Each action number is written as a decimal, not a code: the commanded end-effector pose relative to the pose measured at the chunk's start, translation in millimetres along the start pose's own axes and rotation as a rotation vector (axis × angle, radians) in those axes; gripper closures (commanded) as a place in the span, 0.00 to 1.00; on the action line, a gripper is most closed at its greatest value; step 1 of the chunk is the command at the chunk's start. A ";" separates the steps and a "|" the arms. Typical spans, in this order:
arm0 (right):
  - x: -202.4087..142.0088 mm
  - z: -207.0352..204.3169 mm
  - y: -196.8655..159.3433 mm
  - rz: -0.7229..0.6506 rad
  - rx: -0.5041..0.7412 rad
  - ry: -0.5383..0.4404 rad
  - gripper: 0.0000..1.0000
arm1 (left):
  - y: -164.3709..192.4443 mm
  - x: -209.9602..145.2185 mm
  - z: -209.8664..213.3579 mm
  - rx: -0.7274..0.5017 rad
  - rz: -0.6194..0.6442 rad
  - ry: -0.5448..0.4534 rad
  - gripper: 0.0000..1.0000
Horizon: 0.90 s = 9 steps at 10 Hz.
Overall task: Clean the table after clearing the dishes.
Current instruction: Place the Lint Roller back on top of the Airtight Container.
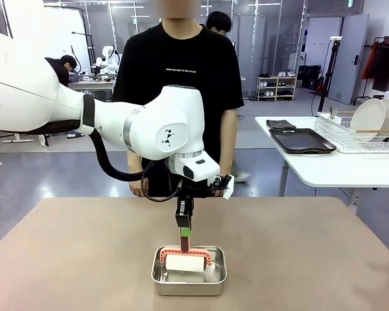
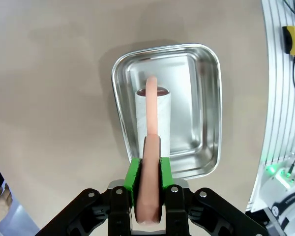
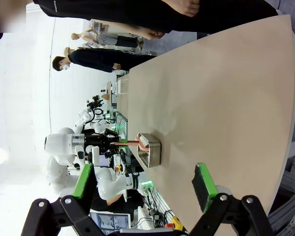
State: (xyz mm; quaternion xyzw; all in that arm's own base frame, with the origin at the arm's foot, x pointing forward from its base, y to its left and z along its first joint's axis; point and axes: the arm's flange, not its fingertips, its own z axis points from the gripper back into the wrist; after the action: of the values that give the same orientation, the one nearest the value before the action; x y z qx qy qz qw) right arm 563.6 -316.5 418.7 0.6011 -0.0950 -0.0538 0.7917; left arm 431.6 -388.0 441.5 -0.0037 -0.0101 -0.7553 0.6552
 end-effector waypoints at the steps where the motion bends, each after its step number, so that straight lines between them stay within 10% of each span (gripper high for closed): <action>1: -1.1 -0.8 2.4 0.002 0.001 -0.001 0.00 | 6.4 -0.4 -1.5 0.031 -0.022 -0.002 0.78; 9: -1.1 -0.8 2.4 0.002 0.001 -0.001 0.00 | 16.7 4.4 -26.1 0.052 -0.027 0.012 0.78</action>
State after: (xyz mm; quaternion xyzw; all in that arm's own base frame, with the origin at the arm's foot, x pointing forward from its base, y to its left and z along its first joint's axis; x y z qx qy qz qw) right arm 563.6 -316.5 418.7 0.6011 -0.0950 -0.0538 0.7917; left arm 439.2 -393.5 429.6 0.0060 -0.0153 -0.7612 0.6484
